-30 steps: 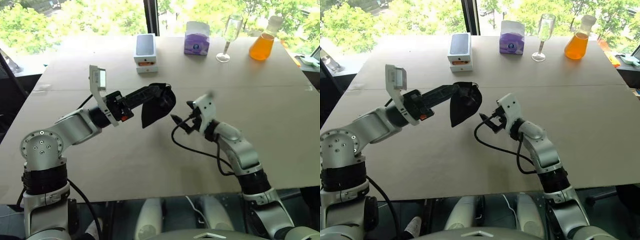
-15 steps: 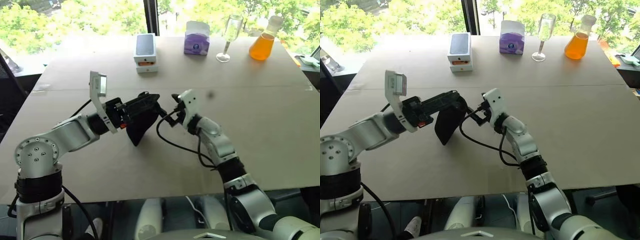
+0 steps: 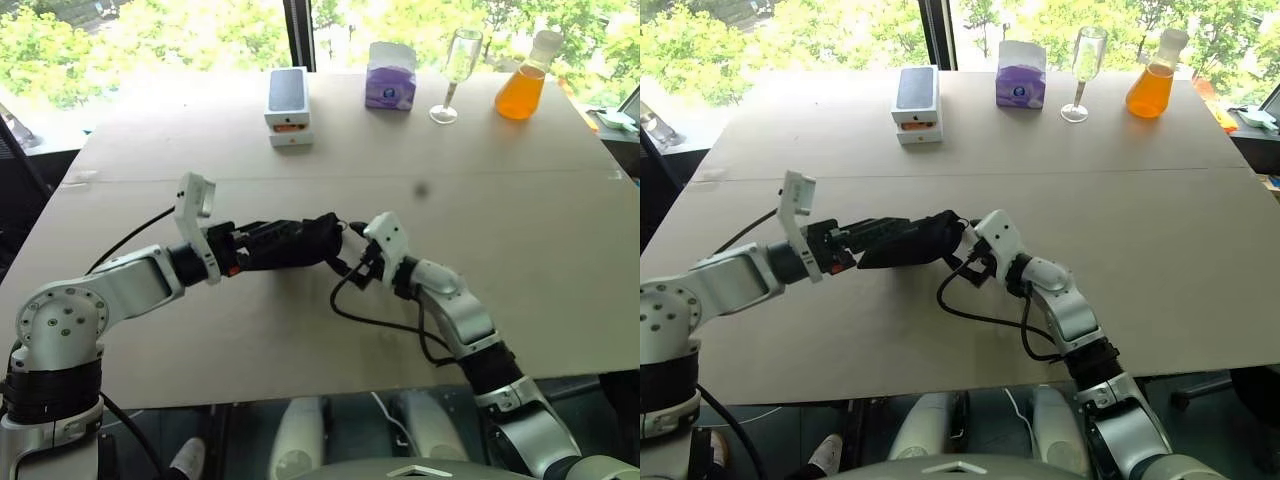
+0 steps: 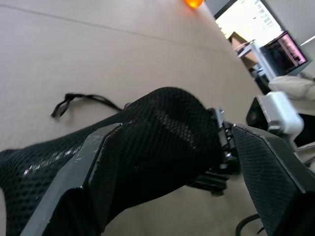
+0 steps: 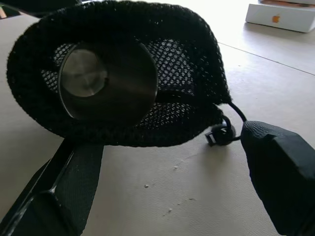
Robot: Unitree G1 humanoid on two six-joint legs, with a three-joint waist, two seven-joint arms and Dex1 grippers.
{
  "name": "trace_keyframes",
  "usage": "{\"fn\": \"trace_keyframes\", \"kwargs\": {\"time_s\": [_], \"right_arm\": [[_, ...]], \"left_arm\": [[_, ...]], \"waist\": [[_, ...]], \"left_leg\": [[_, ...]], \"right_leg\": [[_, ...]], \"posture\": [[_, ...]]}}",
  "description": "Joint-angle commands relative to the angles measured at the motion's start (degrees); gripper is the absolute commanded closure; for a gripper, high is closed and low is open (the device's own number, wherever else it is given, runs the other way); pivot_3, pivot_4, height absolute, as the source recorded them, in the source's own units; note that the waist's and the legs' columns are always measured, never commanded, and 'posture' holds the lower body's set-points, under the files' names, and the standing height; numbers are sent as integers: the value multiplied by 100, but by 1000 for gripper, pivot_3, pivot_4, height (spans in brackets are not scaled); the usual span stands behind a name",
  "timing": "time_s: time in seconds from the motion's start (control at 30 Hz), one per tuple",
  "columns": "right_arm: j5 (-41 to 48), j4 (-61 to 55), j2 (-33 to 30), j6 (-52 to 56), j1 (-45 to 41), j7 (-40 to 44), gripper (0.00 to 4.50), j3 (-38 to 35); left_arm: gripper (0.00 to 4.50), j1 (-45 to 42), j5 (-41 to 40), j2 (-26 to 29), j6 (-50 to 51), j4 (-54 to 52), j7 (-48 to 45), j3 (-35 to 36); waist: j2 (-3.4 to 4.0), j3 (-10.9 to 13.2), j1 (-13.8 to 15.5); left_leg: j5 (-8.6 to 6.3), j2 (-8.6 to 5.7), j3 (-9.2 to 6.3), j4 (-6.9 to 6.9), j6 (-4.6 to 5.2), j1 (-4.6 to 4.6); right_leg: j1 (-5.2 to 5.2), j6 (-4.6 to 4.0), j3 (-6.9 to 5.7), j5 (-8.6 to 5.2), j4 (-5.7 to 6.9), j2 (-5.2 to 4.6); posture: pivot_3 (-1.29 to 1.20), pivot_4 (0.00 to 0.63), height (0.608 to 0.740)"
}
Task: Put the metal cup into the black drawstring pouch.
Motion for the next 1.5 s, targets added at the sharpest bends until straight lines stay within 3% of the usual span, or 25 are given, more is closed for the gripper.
{"fn": "trace_keyframes", "kwargs": {"time_s": [0.03, 0.13, 0.33, 0.43, 0.53, 0.7, 0.87, 1.03, 1.17, 1.33, 1.5], "right_arm": [[72, -414, -63, 79, 63, 129, 87, 44], [98, -518, -63, 144, 91, 124, 87, 33], [192, -625, 69, 261, 83, 11, 87, -30], [71, -621, 28, 246, 123, -10, 87, 65], [154, -965, -296, 601, 376, 89, 87, -36], [540, -2103, -1704, 1231, 1002, 985, 87, -275], [844, -2389, -2138, 1523, 902, 1030, 87, -695], [657, -2255, -2068, 1444, 831, 649, 87, -775], [673, -2472, -2147, 1533, 1016, 494, 87, -925], [1077, -3229, -2692, 1652, 1550, 897, 87, -1206], [1638, -3817, -3133, 1827, 1924, 1187, 87, -1618]], "left_arm": [[839, -141, 296, -143, 24, -541, 423, -377], [839, -341, 161, -329, 16, -702, 824, -537], [839, -1365, 245, 93, 645, -903, 1274, -1028], [839, -1811, 704, 217, 782, -1035, 1168, -1333], [839, -1553, 1433, 469, 522, -1239, 526, -1433], [839, -428, 1828, 574, -143, -889, -568, -544], [839, 4, 2311, 796, -248, -1074, -1162, -517], [839, -390, 2622, 619, 7, -1584, -837, -953], [839, -1563, 2749, 440, 1393, -1862, 249, -1412], [839, -3026, 2580, -428, 2864, -1324, 525, -1694], [839, -3327, 2569, -848, 3063, -847, 808, -2308]], "waist": [[-1, 0, 16], [-2, -1, 7], [-3, -1, 2], [-2, -1, -1], [0, 0, -7], [3, 5, 11], [2, 4, 8], [1, 4, 36], [-5, 6, 93], [-5, 6, 150], [-5, 6, 97]], "left_leg": [[0, -1, 0, 0, 0, 0], [0, -4, 1, 1, 0, 0], [1, -6, -2, 1, -1, 0], [1, -13, 3, 2, -1, 2], [1, -14, 5, 0, -2, 1], [1, -10, 8, -4, -2, -3], [-13, -6, 7, -1, 22, 7], [-13, -9, 5, 1, 23, 1], [-13, -12, 1, 4, 23, -3], [-13, -14, -4, 9, 23, -4], [-12, -12, -4, 10, 22, 0]], "right_leg": [[0, 0, 0, 0, 0, -3], [3, 1, 3, 0, 0, -6], [0, 0, 0, 0, 5, 5], [2, 1, 6, 0, 4, 4], [0, 1, 7, 0, 1, 5], [-1, 0, 5, 0, -14, 2], [3, -1, 5, -1, -4, 10], [5, 0, 4, 0, -8, 8], [7, 1, 1, 0, -10, 7], [8, 3, -2, 0, -10, 11], [10, 3, 2, -1, -7, 14]], "posture": [[0, 150, 740], [0, 150, 740], [0, 150, 740], [0, 150, 740], [0, 150, 740], [0, 150, 740], [0, 150, 740], [0, 150, 740], [0, 150, 740], [0, 150, 740], [0, 150, 740]]}}
